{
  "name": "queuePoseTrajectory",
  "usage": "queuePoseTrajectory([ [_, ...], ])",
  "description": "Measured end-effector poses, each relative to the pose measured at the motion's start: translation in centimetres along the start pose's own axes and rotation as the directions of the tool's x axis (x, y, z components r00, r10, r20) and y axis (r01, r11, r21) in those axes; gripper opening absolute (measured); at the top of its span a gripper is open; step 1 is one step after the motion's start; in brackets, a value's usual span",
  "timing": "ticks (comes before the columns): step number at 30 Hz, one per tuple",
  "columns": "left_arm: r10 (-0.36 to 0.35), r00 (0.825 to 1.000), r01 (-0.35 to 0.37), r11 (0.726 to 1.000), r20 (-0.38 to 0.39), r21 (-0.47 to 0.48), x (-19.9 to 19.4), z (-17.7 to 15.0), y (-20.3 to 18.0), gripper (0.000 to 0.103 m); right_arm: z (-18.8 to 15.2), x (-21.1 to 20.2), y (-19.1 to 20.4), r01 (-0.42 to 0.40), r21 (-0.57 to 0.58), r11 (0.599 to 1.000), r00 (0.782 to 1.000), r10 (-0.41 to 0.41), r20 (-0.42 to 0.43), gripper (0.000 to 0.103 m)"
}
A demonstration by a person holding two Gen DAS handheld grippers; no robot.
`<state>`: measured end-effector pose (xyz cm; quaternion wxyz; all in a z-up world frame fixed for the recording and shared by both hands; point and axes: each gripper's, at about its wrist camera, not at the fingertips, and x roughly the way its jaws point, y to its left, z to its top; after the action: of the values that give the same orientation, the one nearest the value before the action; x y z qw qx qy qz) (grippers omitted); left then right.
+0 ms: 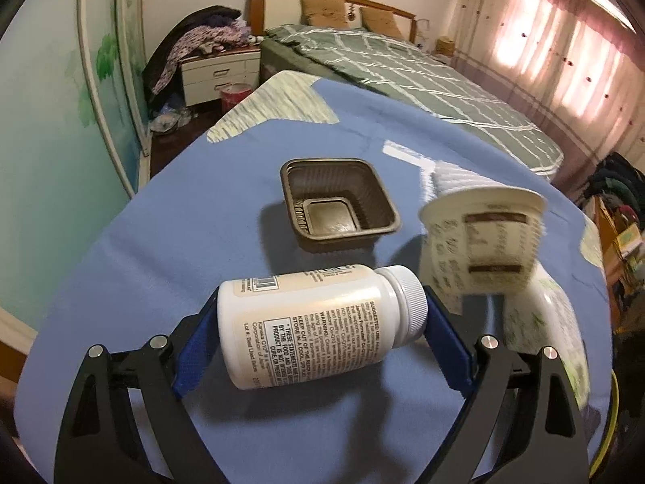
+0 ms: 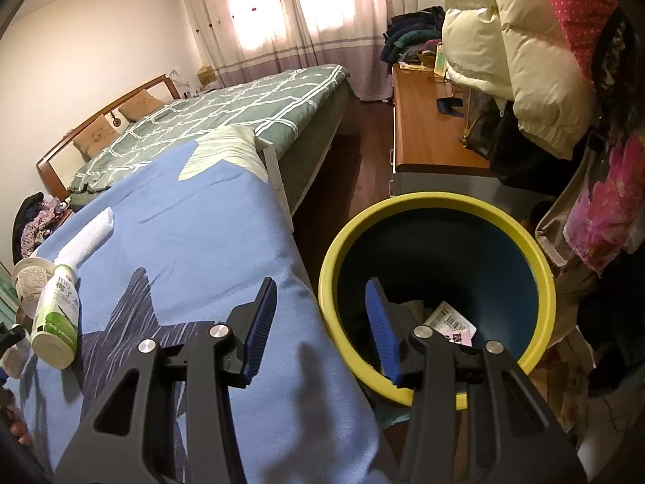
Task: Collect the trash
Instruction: 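Carry the pill bottle over the yellow bin and open the left tool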
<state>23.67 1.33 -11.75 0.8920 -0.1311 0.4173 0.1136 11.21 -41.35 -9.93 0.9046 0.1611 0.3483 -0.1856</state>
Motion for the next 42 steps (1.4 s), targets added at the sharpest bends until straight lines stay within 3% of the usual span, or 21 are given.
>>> queuePoseTrajectory([
  [6,-0.07,0.997,0.066,0.993,0.031,0.098,-4.4,-1.9,-1.6,0.09,-0.5,-0.9,-0.7,0.014,-0.021,1.0,1.0,-0.014,0.002,0.044],
  [10,-0.167,0.986,0.159,0.965,0.019,0.21,-7.5,-3.9,-5.1,0.09,-0.8,-1.6,-2.5,0.036,-0.017,0.999,0.999,-0.036,0.006,0.044],
  [13,-0.242,0.97,0.232,0.928,-0.001,0.291,-9.4,-5.4,-8.7,0.09,-1.0,-2.2,-4.3,0.054,0.001,0.999,0.998,-0.054,0.008,0.044],
  [19,-0.363,0.928,0.361,0.828,-0.081,0.429,-12.0,-8.6,-16.8,0.09,-1.2,-3.0,-8.1,0.078,0.042,0.996,0.997,-0.078,0.01,0.044],
  [26,-0.431,0.884,0.452,0.693,-0.179,0.562,-13.5,-13.1,-27.4,0.09,-1.4,-3.9,-12.2,0.095,0.099,0.991,0.995,-0.098,0.017,0.044],
  [29,-0.441,0.872,0.474,0.652,-0.214,0.591,-13.5,-14.8,-31.0,0.09,-1.5,-4.3,-13.7,0.11,0.119,0.987,0.993,-0.113,0.019,0.044],
  [34,-0.439,0.866,0.483,0.608,-0.241,0.63,-13.0,-17.1,-36.0,0.09,-1.9,-4.5,-16.0,0.123,0.15,0.981,0.992,-0.126,0.015,0.044],
  [42,-0.432,0.867,0.476,0.565,-0.25,0.674,-11.6,-18.9,-41.3,0.09,-2.2,-4.2,-17.6,0.123,0.179,0.976,0.992,-0.126,0.003,0.046],
])
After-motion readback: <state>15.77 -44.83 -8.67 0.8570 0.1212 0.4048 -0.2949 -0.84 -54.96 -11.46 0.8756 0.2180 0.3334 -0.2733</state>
